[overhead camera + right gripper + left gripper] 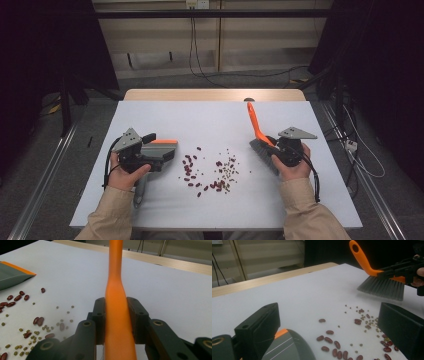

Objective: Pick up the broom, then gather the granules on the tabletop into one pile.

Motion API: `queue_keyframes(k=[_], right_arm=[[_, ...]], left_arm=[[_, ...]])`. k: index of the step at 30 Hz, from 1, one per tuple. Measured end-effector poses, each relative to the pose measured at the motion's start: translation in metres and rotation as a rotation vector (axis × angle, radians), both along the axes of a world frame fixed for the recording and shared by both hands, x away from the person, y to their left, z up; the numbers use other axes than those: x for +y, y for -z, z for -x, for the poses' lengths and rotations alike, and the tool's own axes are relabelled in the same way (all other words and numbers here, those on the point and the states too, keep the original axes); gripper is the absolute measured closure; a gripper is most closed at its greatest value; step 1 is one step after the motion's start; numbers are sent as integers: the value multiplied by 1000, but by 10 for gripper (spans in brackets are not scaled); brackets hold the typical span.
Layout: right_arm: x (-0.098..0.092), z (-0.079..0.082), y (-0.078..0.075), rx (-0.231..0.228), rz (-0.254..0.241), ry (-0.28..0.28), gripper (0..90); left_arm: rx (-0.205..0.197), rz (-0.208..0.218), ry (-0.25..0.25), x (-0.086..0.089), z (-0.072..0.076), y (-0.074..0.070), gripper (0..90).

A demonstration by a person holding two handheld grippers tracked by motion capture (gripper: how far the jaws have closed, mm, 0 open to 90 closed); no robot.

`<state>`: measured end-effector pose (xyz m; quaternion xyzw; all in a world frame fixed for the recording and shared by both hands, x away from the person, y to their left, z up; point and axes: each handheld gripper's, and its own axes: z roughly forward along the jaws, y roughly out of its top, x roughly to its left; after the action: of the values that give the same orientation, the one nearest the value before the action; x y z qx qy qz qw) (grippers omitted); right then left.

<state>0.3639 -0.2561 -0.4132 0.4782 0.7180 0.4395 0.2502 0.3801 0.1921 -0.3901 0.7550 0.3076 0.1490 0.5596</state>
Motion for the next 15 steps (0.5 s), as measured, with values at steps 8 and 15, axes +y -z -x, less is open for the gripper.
queue_keyframes(k=[8,15], right_arm=[[4,-3,2,6,2,-5,711],[6,1,3,3,18,12,710]], left_arm=[[13,-4,-8,9,0,5,44],[12,-10,-4,12,4,7,44]])
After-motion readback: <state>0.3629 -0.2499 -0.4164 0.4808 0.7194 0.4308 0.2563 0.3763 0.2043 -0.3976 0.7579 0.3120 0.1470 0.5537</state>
